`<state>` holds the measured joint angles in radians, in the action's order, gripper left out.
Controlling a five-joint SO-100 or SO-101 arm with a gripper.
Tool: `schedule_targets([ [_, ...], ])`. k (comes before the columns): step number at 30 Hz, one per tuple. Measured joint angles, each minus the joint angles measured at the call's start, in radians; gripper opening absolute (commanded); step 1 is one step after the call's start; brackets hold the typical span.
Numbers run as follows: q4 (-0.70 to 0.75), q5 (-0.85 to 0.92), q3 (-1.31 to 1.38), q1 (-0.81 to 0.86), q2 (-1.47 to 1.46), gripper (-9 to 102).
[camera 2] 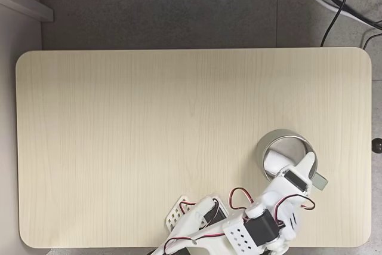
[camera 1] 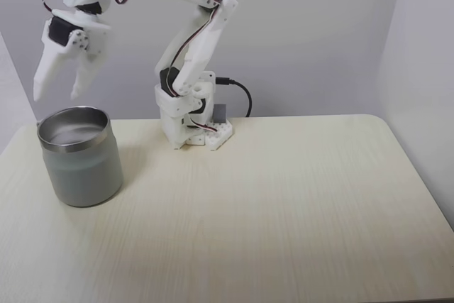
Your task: Grasp a dressing and put it in the cup.
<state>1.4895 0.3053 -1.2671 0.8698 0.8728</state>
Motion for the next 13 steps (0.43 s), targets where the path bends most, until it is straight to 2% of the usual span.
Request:
schedule_targets([
  [13,-0.067,-0.035,0.029,-0.037,0.031,24],
])
